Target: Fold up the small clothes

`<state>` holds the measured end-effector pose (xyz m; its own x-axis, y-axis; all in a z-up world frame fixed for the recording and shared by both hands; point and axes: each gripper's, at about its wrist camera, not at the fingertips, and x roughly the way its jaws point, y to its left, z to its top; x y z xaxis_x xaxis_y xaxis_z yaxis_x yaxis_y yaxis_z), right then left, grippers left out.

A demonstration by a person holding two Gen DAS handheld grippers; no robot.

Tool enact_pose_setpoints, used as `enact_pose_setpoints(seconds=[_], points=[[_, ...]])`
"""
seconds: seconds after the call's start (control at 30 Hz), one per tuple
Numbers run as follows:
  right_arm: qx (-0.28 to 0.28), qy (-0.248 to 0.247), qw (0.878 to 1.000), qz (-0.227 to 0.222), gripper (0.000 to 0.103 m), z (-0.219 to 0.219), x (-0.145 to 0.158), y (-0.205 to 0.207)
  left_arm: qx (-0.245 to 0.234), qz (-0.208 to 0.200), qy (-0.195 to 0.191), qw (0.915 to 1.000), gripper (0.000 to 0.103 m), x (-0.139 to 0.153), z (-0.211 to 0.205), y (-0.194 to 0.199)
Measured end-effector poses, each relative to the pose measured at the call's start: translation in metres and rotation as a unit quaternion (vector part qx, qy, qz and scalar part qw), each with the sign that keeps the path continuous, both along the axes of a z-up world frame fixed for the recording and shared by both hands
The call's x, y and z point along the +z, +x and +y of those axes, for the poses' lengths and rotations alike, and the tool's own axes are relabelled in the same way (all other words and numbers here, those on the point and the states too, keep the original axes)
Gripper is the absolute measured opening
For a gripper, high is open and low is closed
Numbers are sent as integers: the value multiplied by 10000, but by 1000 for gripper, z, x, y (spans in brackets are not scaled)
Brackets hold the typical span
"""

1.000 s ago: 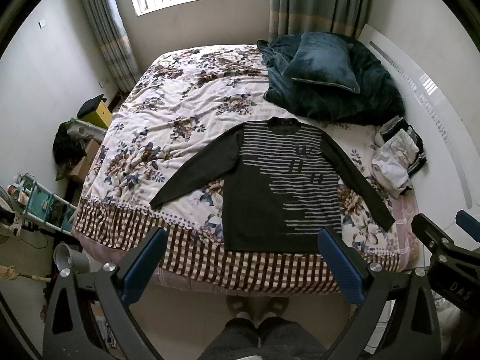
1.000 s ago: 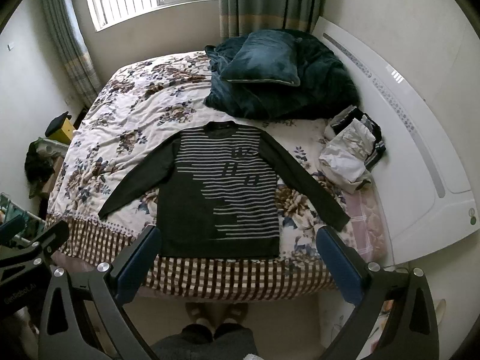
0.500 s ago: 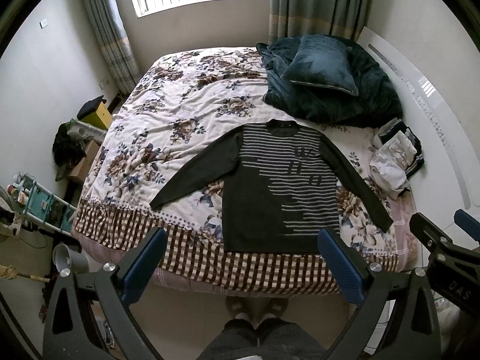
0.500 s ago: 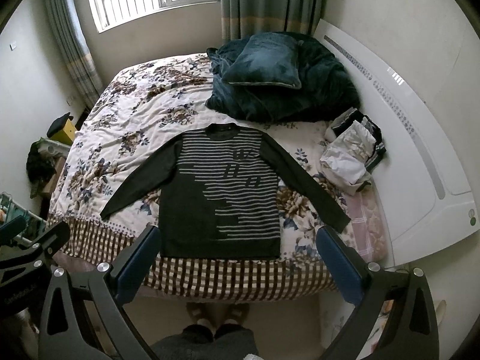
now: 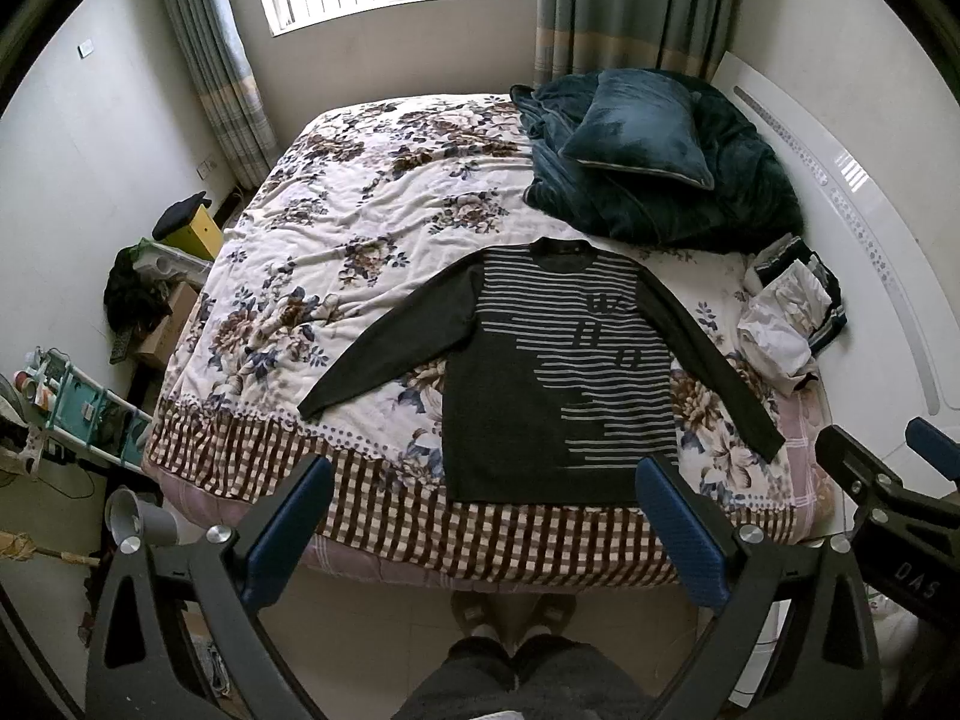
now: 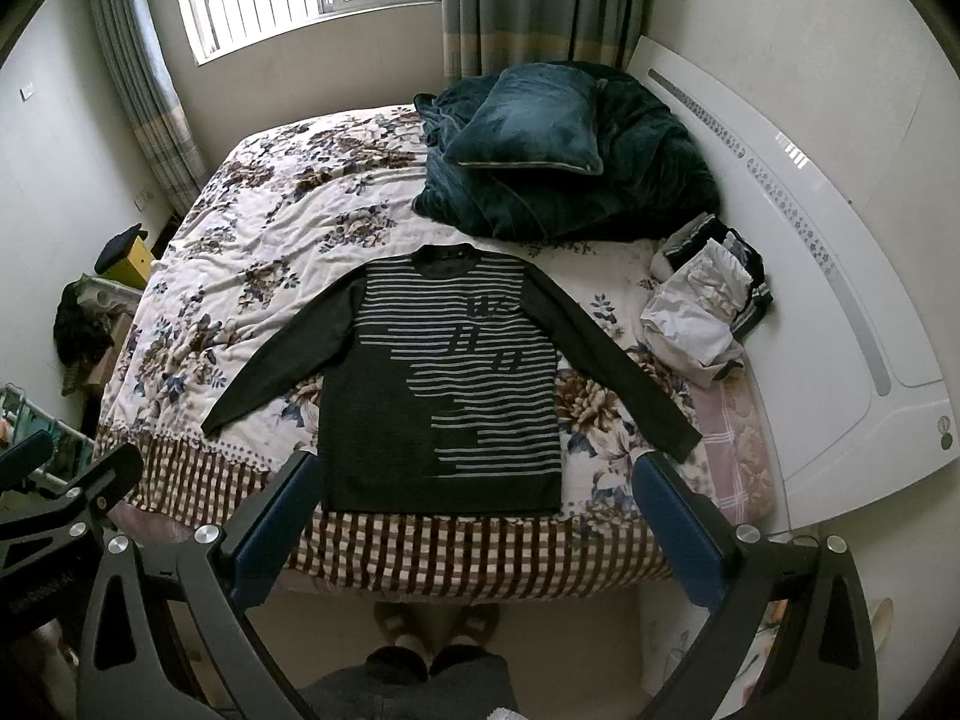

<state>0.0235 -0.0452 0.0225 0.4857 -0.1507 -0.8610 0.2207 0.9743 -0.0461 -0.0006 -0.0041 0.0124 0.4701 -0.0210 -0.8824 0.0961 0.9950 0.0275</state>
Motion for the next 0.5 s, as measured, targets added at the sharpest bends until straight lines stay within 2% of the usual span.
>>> enact_pose_setpoints(seconds=[0.33, 0.5], points=[[4, -4, 10000, 5, 103, 2, -2, -3, 6, 39, 5, 10000, 103, 12, -11, 6], [13, 1, 10000, 8, 103, 3, -1, -3, 0, 28, -3, 10000, 103, 10, -7, 4]])
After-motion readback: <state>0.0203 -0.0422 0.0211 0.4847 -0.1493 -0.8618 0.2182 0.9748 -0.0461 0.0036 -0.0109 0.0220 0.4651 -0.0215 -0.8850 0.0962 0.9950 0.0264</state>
